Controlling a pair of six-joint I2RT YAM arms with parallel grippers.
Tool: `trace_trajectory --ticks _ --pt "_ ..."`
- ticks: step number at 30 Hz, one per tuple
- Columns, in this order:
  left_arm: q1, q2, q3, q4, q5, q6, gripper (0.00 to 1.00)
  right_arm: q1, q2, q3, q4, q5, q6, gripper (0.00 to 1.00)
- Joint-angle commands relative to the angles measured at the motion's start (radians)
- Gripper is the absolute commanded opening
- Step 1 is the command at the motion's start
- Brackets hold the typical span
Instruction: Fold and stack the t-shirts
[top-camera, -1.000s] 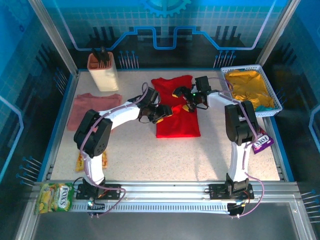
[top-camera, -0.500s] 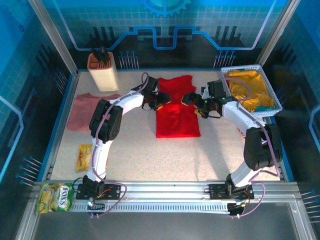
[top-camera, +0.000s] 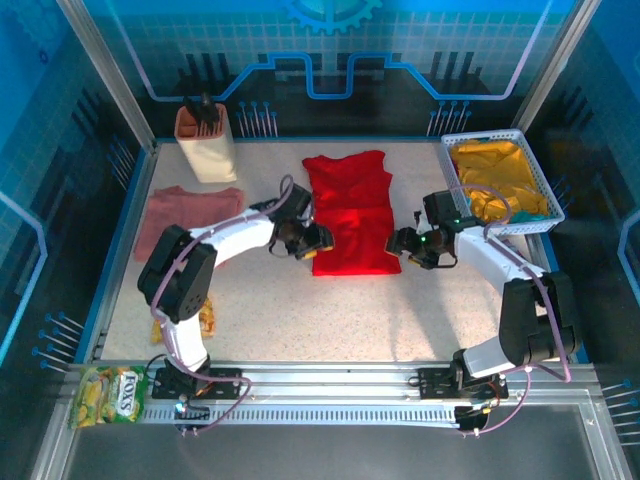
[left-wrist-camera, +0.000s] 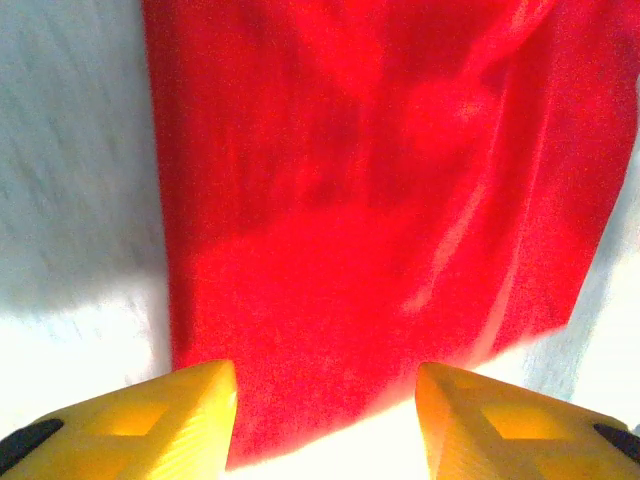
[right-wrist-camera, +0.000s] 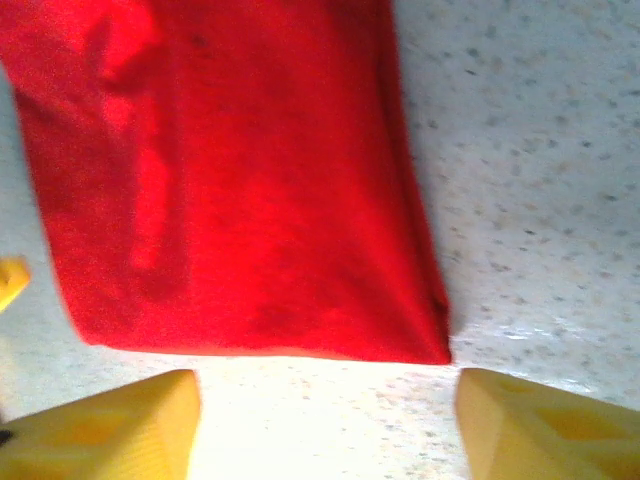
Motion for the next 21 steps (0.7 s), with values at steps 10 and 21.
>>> trace_trajectory --ticks 10,21 --pt "-0.063 -0.03 -0.168 0.101 -0.107 -0.124 0.51 -0.002 0.103 -0.088 0.112 -0.013 0.007 0.55" --pt "-0.089 -0.068 -0.205 0.079 -0.113 -0.164 0.56 0.053 0.146 -0.094 0.154 -0.011 0.06 0.53"
